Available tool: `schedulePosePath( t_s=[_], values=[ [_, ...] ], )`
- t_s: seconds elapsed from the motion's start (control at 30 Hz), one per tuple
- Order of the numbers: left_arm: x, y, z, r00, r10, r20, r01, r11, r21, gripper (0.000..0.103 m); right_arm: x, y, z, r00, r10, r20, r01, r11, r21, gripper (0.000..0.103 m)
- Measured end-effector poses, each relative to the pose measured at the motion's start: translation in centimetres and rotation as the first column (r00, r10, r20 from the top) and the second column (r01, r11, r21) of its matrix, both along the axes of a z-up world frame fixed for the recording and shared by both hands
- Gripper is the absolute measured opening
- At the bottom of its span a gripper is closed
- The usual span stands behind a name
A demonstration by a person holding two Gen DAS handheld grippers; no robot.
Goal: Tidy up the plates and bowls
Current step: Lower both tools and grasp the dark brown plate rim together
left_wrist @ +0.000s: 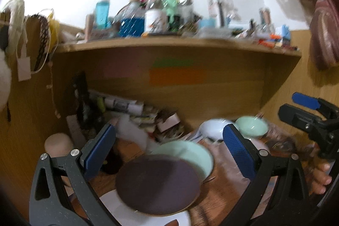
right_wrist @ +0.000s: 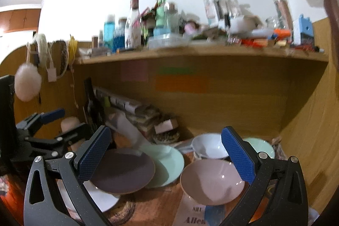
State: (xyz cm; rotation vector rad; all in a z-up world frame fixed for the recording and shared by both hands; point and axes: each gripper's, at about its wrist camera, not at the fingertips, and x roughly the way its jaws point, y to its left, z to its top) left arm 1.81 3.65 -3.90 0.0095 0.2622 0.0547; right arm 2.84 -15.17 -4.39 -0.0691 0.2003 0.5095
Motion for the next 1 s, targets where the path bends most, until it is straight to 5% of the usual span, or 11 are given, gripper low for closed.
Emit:
schedulePosePath(
  t_s=[0.33,0.6,0.9,1.0],
  values=[
    [4.1,7.9,-5.9,0.963,0.067,-0.261,-0.085,0.995,-0.058,0.1,3.6,4.0,-5.8,0.982,0.046,-0.185,-0.066,0.993,-0.098,0.1],
    [7.4,12.1,-9.8,0.899,0.078,-0.431,-0.138,0.984,-0.11,0.081,6.3,7.1,-9.1,0.937,0.055,-0.346,-0.114,0.982,-0.152,0.069],
    [10.6,13.2,-12.2,0.845,0.015,-0.534,-0.107,0.984,-0.141,0.059,9.3,9.4,-12.1,0.874,0.001,-0.485,-0.097,0.98,-0.174,0.036],
    [11.3,13.4,-12.8,0.831,-0.006,-0.556,-0.095,0.984,-0.153,0.051,10.1,9.4,-12.8,0.85,0.003,-0.526,-0.1,0.983,-0.155,0.032]
  ],
)
